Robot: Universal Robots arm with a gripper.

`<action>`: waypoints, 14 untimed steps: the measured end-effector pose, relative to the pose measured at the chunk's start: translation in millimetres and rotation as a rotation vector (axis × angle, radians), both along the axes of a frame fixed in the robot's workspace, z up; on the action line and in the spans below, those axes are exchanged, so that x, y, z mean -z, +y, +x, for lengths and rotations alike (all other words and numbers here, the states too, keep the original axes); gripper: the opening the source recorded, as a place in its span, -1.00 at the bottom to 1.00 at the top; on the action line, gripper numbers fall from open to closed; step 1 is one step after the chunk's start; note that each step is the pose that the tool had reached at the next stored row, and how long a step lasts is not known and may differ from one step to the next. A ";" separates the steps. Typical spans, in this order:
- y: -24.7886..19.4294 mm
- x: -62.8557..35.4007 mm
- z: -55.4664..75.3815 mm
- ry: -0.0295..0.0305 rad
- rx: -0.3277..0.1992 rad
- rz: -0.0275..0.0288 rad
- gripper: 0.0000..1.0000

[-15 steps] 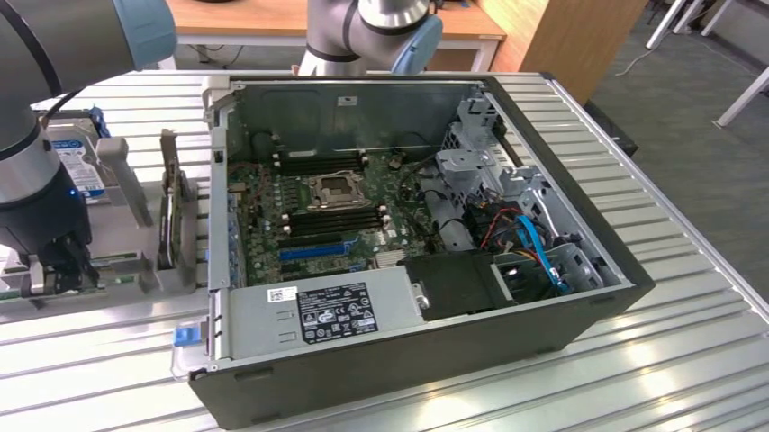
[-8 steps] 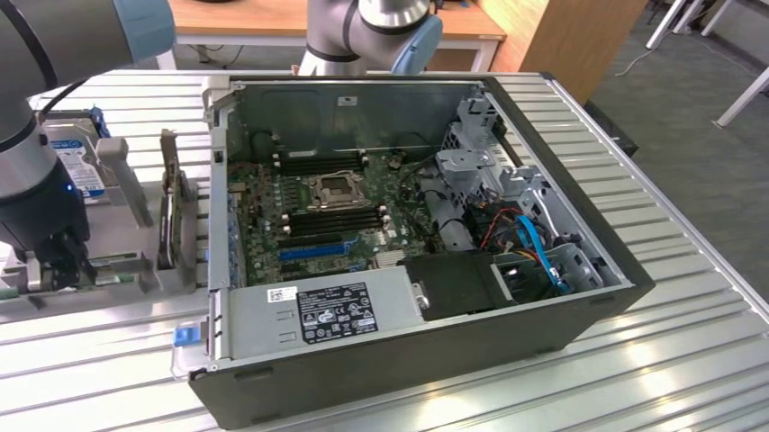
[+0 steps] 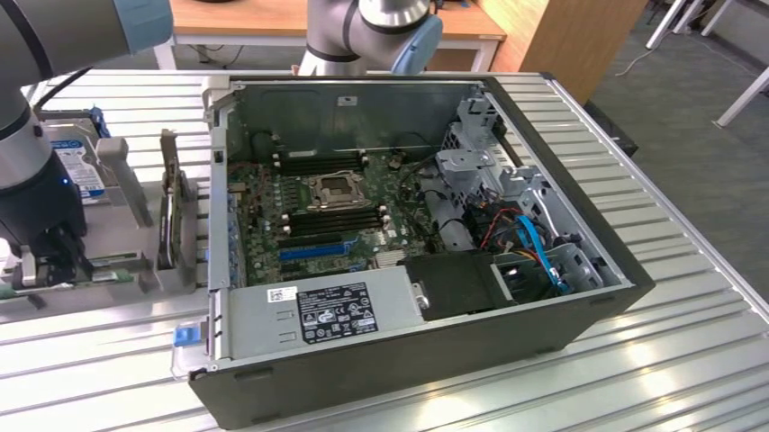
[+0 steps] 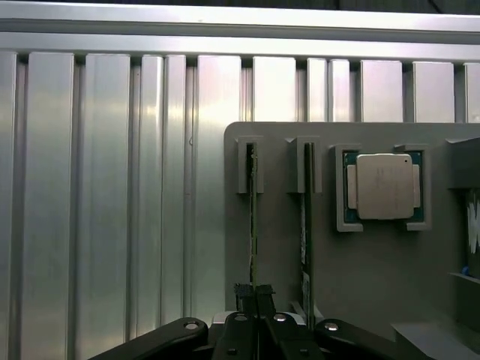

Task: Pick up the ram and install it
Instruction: 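Pick up the ram and move it above insertion slot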

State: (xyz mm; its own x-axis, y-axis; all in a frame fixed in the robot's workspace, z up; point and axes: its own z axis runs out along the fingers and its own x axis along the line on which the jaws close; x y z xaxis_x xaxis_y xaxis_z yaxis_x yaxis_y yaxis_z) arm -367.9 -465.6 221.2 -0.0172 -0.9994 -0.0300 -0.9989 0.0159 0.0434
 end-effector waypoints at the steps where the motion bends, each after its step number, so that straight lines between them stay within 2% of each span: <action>1: 0.0 -1.3 0.0 -0.0001 0.000 0.0000 -0.77; 14: 0.0 -25.5 0.0 -0.0001 0.000 0.0000 -0.77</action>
